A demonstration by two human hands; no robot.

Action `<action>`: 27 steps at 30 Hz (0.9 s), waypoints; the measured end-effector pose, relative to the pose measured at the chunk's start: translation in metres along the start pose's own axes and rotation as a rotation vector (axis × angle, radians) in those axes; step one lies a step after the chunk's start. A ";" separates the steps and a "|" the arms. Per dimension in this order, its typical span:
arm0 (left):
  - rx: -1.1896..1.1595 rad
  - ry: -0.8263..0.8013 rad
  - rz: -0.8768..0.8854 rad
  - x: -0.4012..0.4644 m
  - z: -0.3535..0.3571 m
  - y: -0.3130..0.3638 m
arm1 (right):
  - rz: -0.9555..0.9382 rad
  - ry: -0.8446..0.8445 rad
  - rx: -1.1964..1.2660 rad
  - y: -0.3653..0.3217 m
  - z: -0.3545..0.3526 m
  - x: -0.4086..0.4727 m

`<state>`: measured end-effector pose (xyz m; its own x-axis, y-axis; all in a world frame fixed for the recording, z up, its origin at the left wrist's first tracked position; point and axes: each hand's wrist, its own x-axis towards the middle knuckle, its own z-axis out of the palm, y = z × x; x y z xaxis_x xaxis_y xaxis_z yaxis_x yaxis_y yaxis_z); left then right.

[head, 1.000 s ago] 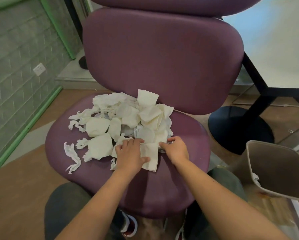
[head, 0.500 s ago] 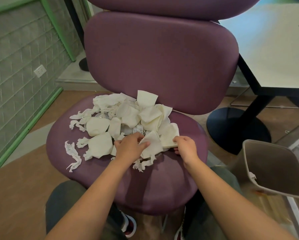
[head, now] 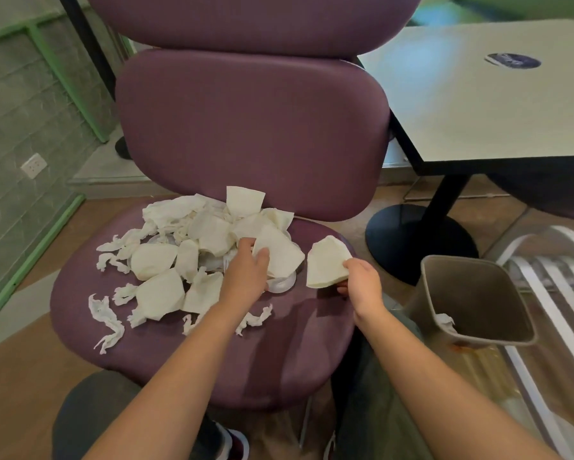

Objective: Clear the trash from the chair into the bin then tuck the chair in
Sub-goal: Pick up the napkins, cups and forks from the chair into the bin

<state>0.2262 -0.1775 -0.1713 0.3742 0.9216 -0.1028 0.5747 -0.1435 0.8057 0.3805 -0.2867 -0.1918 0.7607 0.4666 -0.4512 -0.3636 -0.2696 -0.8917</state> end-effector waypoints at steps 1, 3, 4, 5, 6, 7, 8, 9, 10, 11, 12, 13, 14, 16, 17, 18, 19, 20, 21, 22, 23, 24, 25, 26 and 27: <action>-0.019 -0.012 0.007 -0.001 0.008 0.007 | -0.009 0.018 0.023 -0.002 -0.010 0.000; -0.072 -0.038 0.013 -0.002 0.019 0.017 | -0.024 0.042 0.054 -0.006 -0.022 0.002; -0.112 -0.059 0.016 -0.003 0.025 0.023 | -0.037 0.058 0.066 -0.008 -0.030 0.003; -0.151 -0.087 0.017 -0.003 0.034 0.030 | -0.054 0.078 0.075 -0.011 -0.040 0.005; -0.172 -0.114 0.022 -0.004 0.044 0.039 | -0.071 0.102 0.082 -0.013 -0.052 0.008; -0.176 -0.132 0.037 -0.003 0.054 0.045 | -0.087 0.125 0.091 -0.014 -0.061 0.011; -0.176 -0.151 0.058 -0.001 0.065 0.053 | -0.099 0.154 0.100 -0.016 -0.072 0.015; -0.174 -0.170 0.080 0.000 0.075 0.060 | -0.107 0.181 0.111 -0.017 -0.082 0.018; -0.171 -0.193 0.099 0.001 0.088 0.068 | -0.110 0.211 0.120 -0.018 -0.094 0.021; -0.162 -0.219 0.111 0.001 0.100 0.075 | -0.110 0.236 0.126 -0.019 -0.104 0.024; -0.156 -0.252 0.120 0.002 0.115 0.083 | -0.111 0.264 0.131 -0.019 -0.117 0.028; -0.150 -0.285 0.128 0.003 0.128 0.089 | -0.116 0.285 0.134 -0.018 -0.127 0.031; -0.144 -0.317 0.137 0.003 0.141 0.094 | -0.120 0.307 0.139 -0.018 -0.136 0.034; -0.121 -0.381 0.152 0.003 0.169 0.106 | -0.119 0.354 0.147 -0.015 -0.154 0.040; -0.109 -0.410 0.157 0.002 0.184 0.111 | -0.113 0.381 0.146 -0.013 -0.163 0.044; -0.088 -0.429 0.166 0.002 0.197 0.115 | -0.104 0.401 0.140 -0.011 -0.170 0.048; -0.055 -0.445 0.180 0.001 0.212 0.120 | -0.097 0.419 0.135 -0.009 -0.179 0.052; -0.012 -0.456 0.191 0.001 0.223 0.124 | -0.092 0.432 0.127 -0.007 -0.184 0.055; 0.030 -0.467 0.188 0.001 0.236 0.128 | -0.085 0.451 0.119 -0.004 -0.191 0.060; 0.069 -0.475 0.174 0.002 0.247 0.130 | -0.077 0.469 0.111 -0.002 -0.197 0.065; 0.107 -0.478 0.160 0.003 0.258 0.130 | -0.067 0.489 0.103 -0.001 -0.202 0.069; 0.146 -0.487 0.148 0.004 0.269 0.130 | -0.054 0.510 0.091 0.001 -0.207 0.073; 0.188 -0.494 0.143 0.005 0.281 0.130 | -0.044 0.537 0.072 0.002 -0.212 0.077; 0.232 -0.500 0.134 0.005 0.290 0.130 | -0.041 0.569 0.046 0.004 -0.217 0.081; 0.259 -0.512 0.118 0.004 0.301 0.130 | -0.040 0.594 0.016 0.007 -0.222 0.084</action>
<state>0.5221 -0.3009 -0.2427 0.7134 0.6118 -0.3418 0.6429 -0.3774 0.6665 0.5613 -0.4365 -0.2277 0.9428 -0.0767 -0.3243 -0.3331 -0.2465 -0.9101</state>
